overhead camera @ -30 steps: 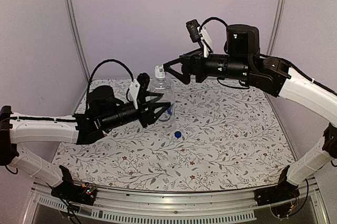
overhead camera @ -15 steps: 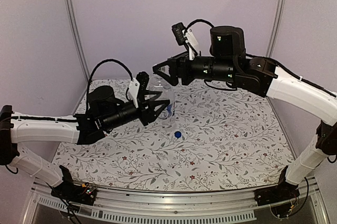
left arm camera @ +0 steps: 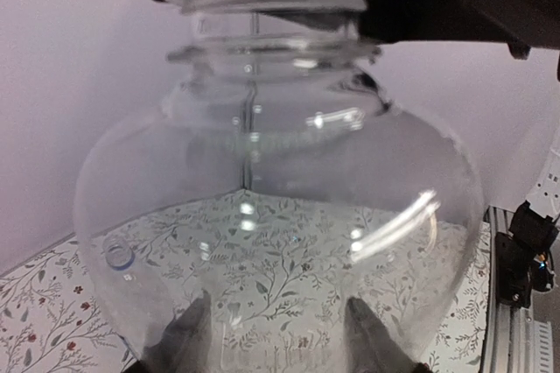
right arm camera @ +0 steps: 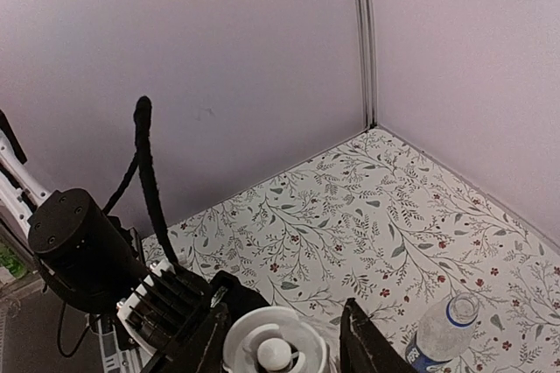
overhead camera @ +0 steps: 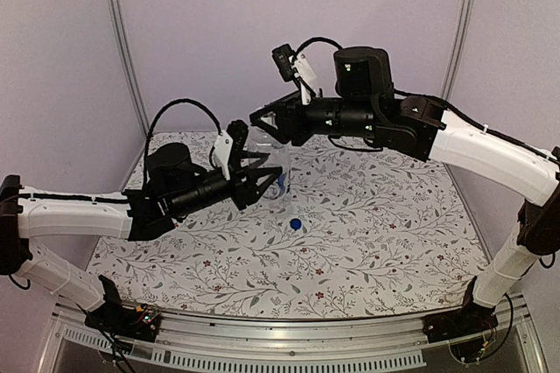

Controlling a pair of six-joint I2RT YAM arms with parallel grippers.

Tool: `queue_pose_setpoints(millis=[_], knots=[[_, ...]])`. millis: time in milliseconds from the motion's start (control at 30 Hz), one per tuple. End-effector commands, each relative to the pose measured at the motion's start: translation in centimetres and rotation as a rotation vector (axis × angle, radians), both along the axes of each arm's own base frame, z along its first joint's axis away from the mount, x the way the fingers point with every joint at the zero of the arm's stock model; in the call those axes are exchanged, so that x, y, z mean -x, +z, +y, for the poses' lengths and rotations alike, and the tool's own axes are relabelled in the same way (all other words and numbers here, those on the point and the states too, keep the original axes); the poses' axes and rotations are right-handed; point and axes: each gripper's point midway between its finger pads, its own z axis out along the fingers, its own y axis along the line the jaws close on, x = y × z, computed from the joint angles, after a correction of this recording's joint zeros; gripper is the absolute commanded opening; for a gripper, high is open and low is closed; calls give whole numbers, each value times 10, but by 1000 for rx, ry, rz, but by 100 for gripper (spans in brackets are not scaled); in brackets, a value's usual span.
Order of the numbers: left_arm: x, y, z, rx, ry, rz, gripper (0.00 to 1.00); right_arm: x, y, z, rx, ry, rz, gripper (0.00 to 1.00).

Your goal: Unscrew the bottle caps

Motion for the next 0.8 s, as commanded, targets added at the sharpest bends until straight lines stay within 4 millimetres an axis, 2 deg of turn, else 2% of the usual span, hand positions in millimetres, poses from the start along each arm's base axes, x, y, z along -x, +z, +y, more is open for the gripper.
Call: queue_pose_setpoints(millis=[0, 200, 300, 467, 600, 767], knots=[[0, 7, -2, 14, -4, -18, 48, 5, 12, 4, -17, 28, -22, 37], [6, 9, -3, 14, -34, -25, 48, 18, 18, -1, -15, 86, -77, 16], [18, 12, -10, 14, -121, -42, 48, 33, 22, -5, -3, 170, -134, 9], [60, 18, -27, 14, -389, -85, 49, 68, 23, -16, 17, 396, -217, 7], [96, 19, -32, 30, -605, -102, 49, 92, 30, -31, -25, 568, -230, 7], [118, 18, -33, 31, -748, -104, 48, 104, 28, -40, -33, 682, -216, 8]])
